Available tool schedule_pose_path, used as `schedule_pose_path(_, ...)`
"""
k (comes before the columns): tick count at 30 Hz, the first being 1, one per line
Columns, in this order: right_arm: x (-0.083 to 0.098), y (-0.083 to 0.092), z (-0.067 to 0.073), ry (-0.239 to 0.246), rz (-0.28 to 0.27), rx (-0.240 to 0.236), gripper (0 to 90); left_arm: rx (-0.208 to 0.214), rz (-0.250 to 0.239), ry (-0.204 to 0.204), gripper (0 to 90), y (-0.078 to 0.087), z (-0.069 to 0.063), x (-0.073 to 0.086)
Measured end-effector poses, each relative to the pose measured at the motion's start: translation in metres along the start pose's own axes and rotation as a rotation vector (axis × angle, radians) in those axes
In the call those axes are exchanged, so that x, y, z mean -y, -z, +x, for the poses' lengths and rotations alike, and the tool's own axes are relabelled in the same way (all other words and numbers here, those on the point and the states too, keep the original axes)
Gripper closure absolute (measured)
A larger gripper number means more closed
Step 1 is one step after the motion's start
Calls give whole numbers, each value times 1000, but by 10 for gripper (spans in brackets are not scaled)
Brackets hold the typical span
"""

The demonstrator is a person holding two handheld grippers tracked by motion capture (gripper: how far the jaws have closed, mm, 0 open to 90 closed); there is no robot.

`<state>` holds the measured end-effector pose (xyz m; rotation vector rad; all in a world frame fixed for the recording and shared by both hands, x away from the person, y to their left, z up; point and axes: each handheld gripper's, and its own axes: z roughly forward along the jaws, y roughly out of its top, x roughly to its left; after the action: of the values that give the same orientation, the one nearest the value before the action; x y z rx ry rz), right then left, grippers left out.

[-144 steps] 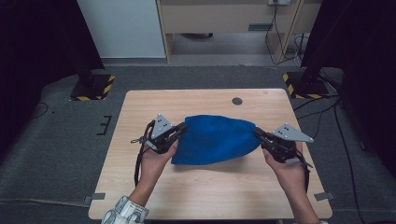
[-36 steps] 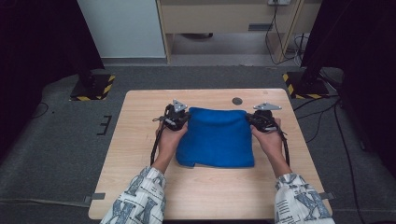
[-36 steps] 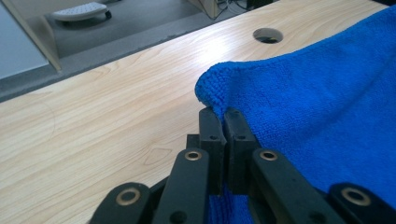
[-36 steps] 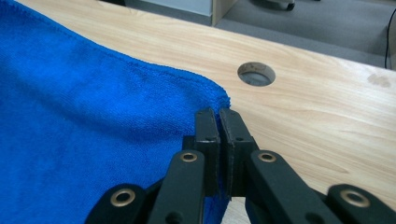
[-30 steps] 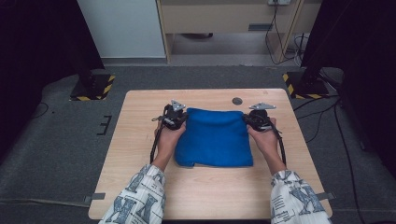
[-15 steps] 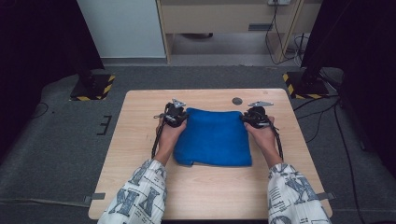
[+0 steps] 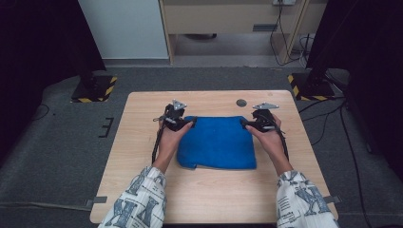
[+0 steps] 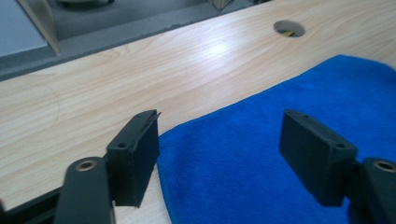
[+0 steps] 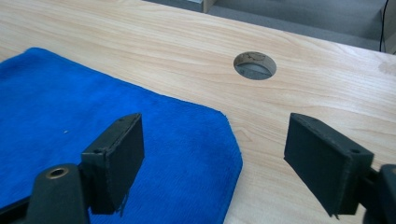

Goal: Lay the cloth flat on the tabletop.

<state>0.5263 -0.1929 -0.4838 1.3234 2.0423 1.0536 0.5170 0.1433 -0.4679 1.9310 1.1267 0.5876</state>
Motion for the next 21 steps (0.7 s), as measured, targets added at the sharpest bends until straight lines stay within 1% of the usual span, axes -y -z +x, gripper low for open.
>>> schedule_pose_path(1,0,4,1,1,-2,-3,180,-2,-5,1,239,5,-2,2)
schedule_pose_path(2,0,9,3,5,-4,-12,173,0,-4,4,213,11,-4,5)
schedule_pose_path(3,2,19,8,22,-17,-17,170,1,-13,5,180,18,-5,8)
schedule_pose_path(4,3,22,9,32,-24,-23,168,7,-23,10,168,22,-6,11)
schedule_pose_path(7,8,35,14,38,-35,-44,167,28,-35,17,127,32,-7,17)
schedule_pose_path(10,14,44,18,54,-33,-57,185,36,-37,-5,100,38,-7,22)
schedule_pose_path(13,21,51,18,59,-45,-73,212,53,-47,-12,85,44,-9,26)
schedule_pose_path(15,27,56,19,69,-48,-84,235,66,-49,-26,73,48,-11,29)
schedule_pose_path(17,33,61,19,63,-47,-93,256,69,-53,-42,64,53,-14,33)
schedule_pose_path(19,39,66,19,71,-49,-98,278,77,-58,-49,60,57,-17,37)
schedule_pose_path(21,45,71,21,67,-52,-103,302,77,-59,-63,51,62,-20,42)
